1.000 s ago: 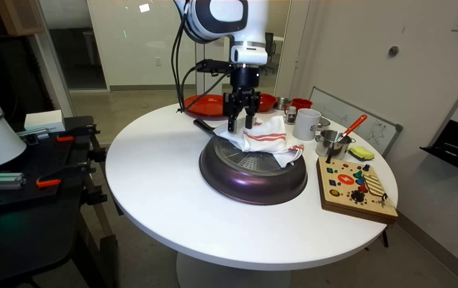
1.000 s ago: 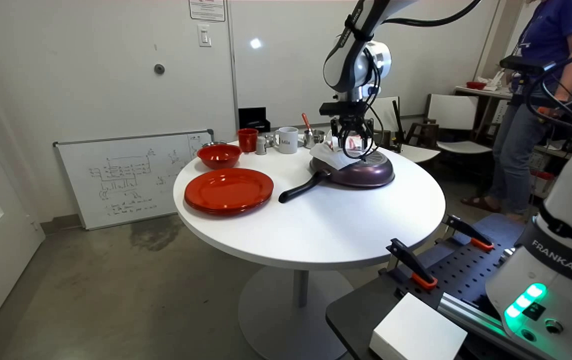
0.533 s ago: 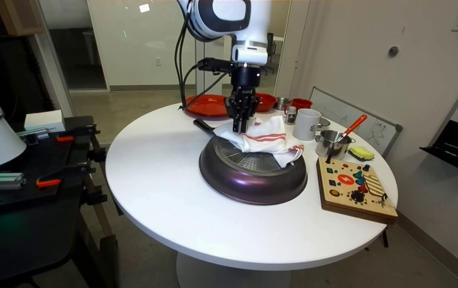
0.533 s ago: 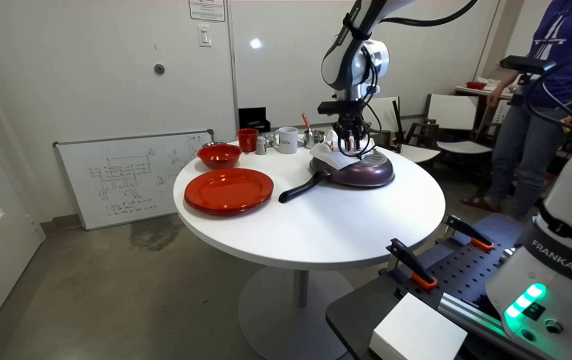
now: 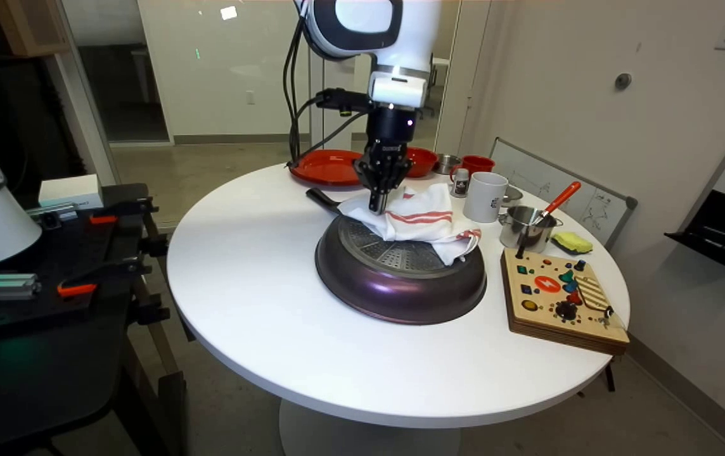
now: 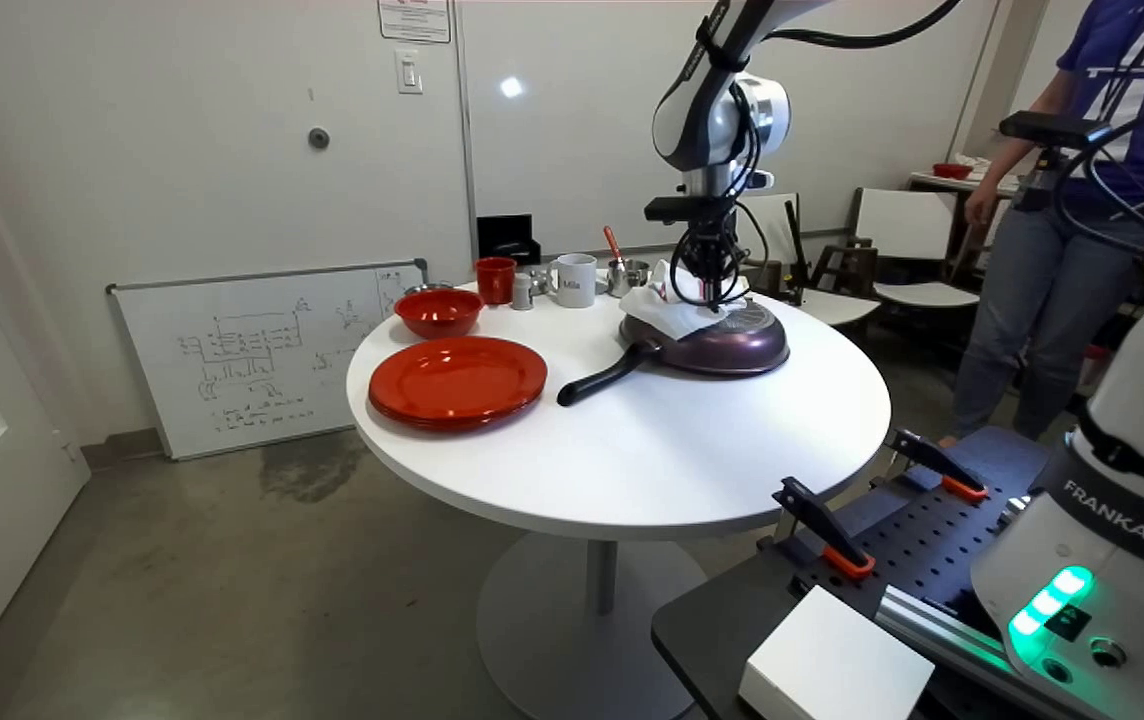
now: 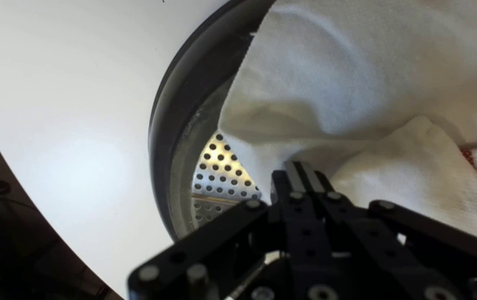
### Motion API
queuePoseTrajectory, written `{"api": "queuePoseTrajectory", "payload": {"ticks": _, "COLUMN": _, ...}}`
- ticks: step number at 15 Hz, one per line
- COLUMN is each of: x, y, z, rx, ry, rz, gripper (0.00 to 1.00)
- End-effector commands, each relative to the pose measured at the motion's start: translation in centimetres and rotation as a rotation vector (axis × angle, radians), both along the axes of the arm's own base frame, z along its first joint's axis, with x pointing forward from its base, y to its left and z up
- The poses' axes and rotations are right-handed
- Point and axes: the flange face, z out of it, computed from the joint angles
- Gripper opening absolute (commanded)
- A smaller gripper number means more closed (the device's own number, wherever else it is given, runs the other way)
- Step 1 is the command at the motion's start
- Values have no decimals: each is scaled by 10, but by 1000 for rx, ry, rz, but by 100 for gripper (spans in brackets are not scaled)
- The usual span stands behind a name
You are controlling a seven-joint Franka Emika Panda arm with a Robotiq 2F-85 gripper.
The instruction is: Take the cloth partly off the pan
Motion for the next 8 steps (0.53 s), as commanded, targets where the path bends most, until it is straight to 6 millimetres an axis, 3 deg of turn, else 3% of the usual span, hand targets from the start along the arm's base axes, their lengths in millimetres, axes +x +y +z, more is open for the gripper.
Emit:
{"api": "queuePoseTrajectory", "payload": {"ticks": 1, "x": 2, "y": 2, "z": 20, "rx": -11, "ry": -12, "rz": -21, "gripper": 28}}
{"api": "queuePoseTrajectory", "payload": {"ticks": 2, "x": 5, "y": 4, "z": 28, "rx": -12, "ry": -30, "rz": -29, "gripper": 30}}
{"api": "queuePoseTrajectory", "payload": {"ticks": 6, "x": 20, "y": 16, "z": 62, "rx": 11, "ry": -93, "rz": -71, "gripper": 59}}
{"api": "queuePoseTrajectory", "payload": {"ticks": 8, "x": 22, "y": 22, "z": 67, "rx": 41, "ry": -69, "rz": -126, "gripper": 73}}
